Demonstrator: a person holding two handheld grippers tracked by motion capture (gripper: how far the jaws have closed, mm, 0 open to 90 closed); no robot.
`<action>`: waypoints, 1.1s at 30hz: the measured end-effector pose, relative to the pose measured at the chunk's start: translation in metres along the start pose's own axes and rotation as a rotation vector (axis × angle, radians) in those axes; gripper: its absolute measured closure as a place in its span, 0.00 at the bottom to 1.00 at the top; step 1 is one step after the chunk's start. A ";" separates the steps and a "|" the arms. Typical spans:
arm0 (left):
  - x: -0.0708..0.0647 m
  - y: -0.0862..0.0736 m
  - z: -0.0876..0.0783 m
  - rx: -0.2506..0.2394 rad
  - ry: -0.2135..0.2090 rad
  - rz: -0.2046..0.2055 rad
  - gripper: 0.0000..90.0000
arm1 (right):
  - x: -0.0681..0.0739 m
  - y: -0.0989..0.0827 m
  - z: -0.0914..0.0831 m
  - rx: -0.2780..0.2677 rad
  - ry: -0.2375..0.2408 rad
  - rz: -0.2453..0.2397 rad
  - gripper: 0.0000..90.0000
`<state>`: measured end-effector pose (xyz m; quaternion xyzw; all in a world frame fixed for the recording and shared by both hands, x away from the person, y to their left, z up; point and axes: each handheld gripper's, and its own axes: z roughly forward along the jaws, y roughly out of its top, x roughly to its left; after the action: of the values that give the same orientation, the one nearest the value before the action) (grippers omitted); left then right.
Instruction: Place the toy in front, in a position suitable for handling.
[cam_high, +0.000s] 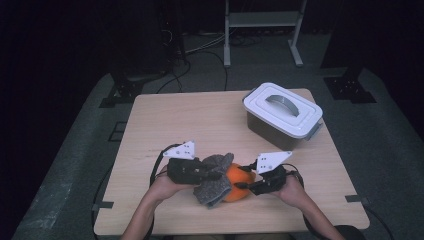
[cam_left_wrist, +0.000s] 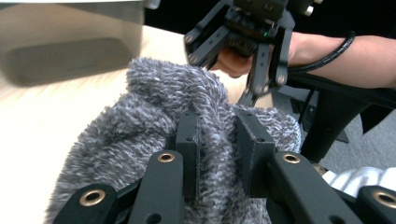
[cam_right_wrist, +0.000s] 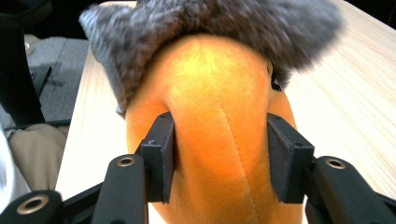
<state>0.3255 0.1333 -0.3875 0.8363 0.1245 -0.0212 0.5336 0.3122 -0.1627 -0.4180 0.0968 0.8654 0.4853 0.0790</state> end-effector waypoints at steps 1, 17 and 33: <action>0.002 -0.003 -0.001 0.005 0.007 -0.007 0.81 | -0.002 -0.001 -0.002 -0.005 -0.002 0.012 0.54; 0.000 -0.003 0.006 0.014 -0.023 0.002 0.81 | -0.016 -0.011 -0.007 -0.050 0.004 0.133 0.54; 0.014 -0.019 0.001 0.043 0.037 -0.046 0.81 | -0.021 -0.011 -0.015 -0.063 -0.043 0.193 0.56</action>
<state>0.3348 0.1429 -0.4076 0.8446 0.1531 -0.0210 0.5127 0.3281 -0.1855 -0.4185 0.1876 0.8343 0.5156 0.0534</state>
